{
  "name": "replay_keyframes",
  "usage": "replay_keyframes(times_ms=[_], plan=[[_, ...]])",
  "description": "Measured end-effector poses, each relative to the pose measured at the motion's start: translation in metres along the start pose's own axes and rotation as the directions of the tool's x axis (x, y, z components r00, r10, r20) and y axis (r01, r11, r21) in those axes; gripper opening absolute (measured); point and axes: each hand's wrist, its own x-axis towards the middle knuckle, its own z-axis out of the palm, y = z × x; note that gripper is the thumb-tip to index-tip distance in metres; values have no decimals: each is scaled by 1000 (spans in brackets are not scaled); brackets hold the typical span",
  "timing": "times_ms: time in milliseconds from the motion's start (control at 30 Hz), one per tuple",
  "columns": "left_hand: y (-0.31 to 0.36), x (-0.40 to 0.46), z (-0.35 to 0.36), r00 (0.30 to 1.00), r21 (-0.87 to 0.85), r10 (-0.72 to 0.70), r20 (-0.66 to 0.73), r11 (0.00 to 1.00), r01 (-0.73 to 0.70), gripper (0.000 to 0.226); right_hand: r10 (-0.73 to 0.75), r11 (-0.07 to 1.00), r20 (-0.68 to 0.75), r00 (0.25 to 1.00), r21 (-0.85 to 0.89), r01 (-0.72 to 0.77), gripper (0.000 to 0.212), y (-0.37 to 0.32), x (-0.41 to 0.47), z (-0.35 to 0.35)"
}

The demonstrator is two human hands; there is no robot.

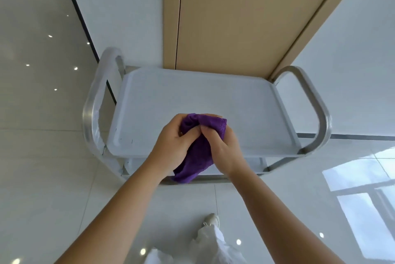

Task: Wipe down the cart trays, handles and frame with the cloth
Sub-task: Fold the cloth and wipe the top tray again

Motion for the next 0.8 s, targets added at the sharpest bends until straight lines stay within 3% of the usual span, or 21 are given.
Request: replay_keyframes(times_ms=[100,200,367,633,800], plan=[[12,17,10,997,24,13,-73,1000,-11,10,29,987,-121,992,-153,-47,10,-12,16,-17],[22,35,28,990,55,28,-140,998,-20,17,3,956,-233,972,-286,-72,33,-24,29,-38],[31,60,58,971,91,42,-235,996,-21,15,-77,923,-297,952,-381,-45,49,-35,40,-64],[37,103,105,966,39,-27,-259,999,38,10,-124,912,-123,985,-405,64,62,-22,72,-108],[29,117,120,958,46,-36,-285,998,52,10,-60,892,15,998,-448,61,61,-12,92,-135]])
